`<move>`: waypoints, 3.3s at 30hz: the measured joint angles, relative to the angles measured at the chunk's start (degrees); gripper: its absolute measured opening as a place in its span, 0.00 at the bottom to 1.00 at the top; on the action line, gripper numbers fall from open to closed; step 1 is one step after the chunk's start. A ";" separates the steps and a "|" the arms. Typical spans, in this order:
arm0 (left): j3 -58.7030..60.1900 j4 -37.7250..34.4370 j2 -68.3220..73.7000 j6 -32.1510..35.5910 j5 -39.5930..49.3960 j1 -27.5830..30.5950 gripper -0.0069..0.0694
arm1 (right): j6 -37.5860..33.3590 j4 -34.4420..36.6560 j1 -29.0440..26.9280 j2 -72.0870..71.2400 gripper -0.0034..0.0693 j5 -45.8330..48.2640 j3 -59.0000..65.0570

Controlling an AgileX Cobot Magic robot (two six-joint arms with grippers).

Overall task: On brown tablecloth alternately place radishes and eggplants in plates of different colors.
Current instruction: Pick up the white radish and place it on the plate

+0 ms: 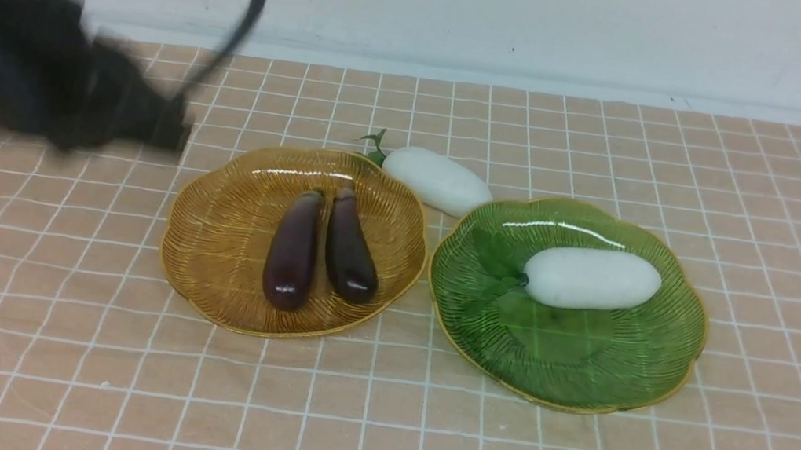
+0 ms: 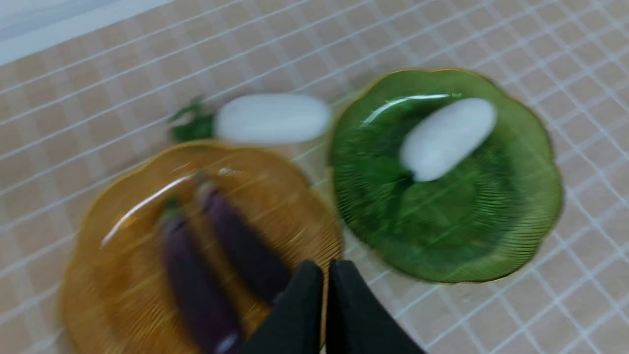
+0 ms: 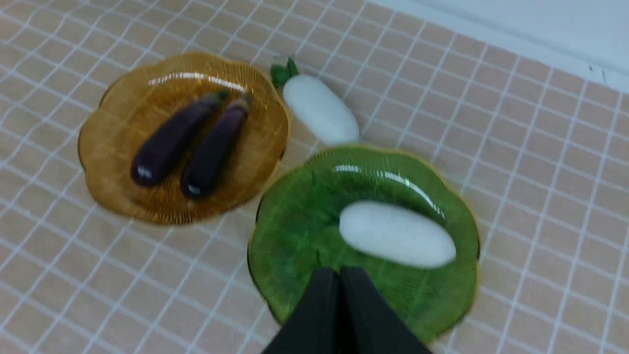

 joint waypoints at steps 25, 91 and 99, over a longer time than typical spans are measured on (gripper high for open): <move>-41.82 -12.94 42.72 21.58 11.17 -1.69 0.09 | 6.96 -10.76 0.00 -23.39 0.03 0.54 13.84; -42.41 4.31 63.15 46.53 -14.37 -4.36 0.75 | 6.96 -7.50 0.00 -22.54 0.03 0.49 20.59; -42.65 7.90 62.08 33.58 -15.63 -4.36 0.61 | 6.96 -7.03 0.00 -22.54 0.03 0.49 20.59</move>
